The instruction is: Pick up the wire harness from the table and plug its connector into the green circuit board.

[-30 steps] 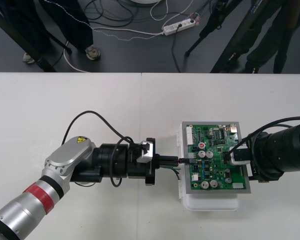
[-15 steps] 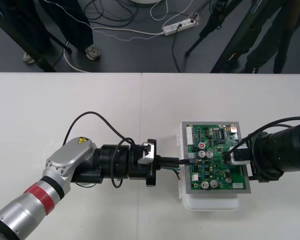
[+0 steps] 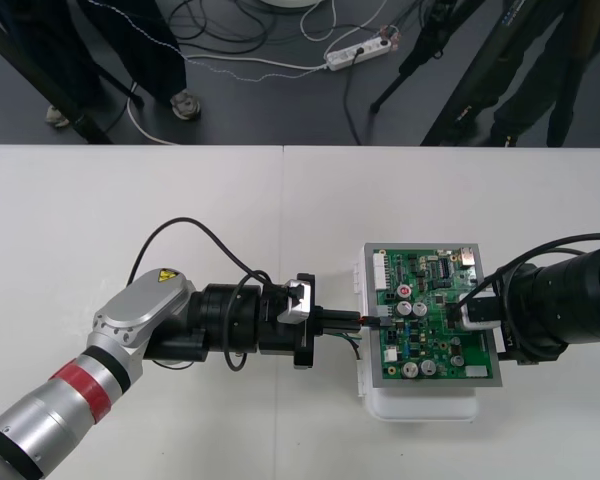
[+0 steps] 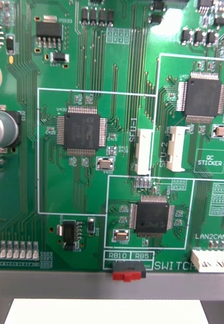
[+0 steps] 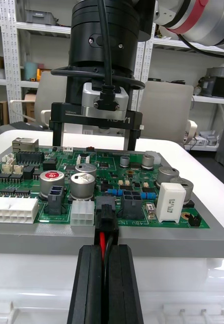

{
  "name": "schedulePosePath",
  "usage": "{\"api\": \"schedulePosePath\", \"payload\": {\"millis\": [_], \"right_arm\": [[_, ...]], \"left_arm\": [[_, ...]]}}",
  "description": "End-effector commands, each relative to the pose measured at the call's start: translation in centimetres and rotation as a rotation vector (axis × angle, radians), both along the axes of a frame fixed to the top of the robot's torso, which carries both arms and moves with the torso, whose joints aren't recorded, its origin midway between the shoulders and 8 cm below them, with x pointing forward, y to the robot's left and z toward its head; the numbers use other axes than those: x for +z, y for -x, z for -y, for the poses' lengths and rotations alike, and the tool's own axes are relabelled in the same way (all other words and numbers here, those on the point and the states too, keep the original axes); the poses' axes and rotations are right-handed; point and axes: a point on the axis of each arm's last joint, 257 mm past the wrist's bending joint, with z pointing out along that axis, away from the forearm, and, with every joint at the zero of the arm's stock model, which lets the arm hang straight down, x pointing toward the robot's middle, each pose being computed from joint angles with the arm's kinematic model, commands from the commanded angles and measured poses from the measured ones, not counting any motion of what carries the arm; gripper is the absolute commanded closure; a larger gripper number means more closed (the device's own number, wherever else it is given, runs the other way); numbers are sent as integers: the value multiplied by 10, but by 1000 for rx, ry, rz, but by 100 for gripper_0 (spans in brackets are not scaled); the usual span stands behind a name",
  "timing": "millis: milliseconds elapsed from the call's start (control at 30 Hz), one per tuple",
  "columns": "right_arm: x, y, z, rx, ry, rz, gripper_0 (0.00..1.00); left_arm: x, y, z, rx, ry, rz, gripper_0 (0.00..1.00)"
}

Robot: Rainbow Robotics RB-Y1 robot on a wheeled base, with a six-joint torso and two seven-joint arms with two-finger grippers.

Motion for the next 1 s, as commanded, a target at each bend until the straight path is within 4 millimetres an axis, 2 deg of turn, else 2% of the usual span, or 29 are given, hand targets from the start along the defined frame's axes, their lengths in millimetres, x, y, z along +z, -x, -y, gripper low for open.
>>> {"api": "schedulePosePath", "payload": {"millis": [33,500,1000], "right_arm": [[12,-6,-14,16,-6,33,0],[12,-7,-13,14,-3,35,0],[13,-7,-15,19,-7,35,0]], "left_arm": [[28,0,30,-29,51,91,100],[19,0,33,-19,29,96,100],[19,-3,40,2,28,97,100]]}}
